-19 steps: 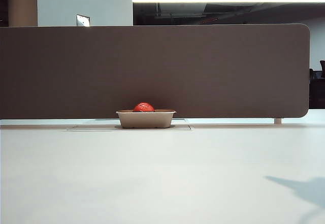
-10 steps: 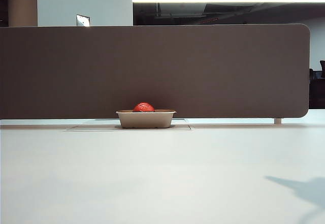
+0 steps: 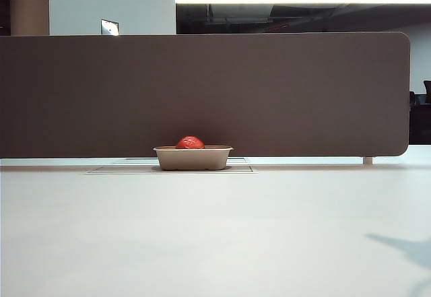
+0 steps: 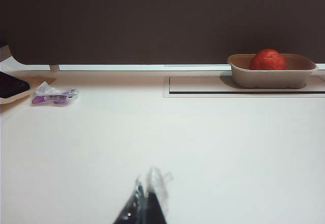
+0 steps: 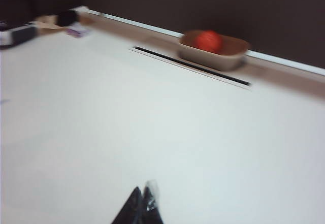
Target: Pick up the orange and place it into the paper lunchbox.
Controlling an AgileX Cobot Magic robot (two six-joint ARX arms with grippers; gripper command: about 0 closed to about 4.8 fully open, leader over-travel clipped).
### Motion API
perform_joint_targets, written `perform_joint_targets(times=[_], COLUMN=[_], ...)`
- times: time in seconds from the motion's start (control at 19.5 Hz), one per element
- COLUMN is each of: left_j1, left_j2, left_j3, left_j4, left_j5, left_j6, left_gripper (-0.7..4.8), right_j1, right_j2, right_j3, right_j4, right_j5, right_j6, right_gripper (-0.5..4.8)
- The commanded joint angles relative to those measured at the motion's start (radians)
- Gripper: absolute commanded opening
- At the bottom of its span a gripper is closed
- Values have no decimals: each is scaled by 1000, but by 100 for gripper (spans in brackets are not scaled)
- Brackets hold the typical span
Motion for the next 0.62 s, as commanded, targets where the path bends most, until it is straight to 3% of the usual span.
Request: perform_joint_targets(times=[0.05,0.41,0.62], left_j1=[2,2,2], left_j2=[-3,-3,-3], left_j3=[-2,-2,-2], left_j4=[6,6,6], left_j5=[6,7,7], left_j6=[5,4,4], left_gripper=[-4,-4,-4], right_j1=[-105,-317,-375], right_j2=[-43,-176,-250], right_j3=[-68,-216,-282], right_j4=[61,122,126], right_j5=[-2,4,98], right_j6=[4,4,5], right_gripper=[-5,-5,-5])
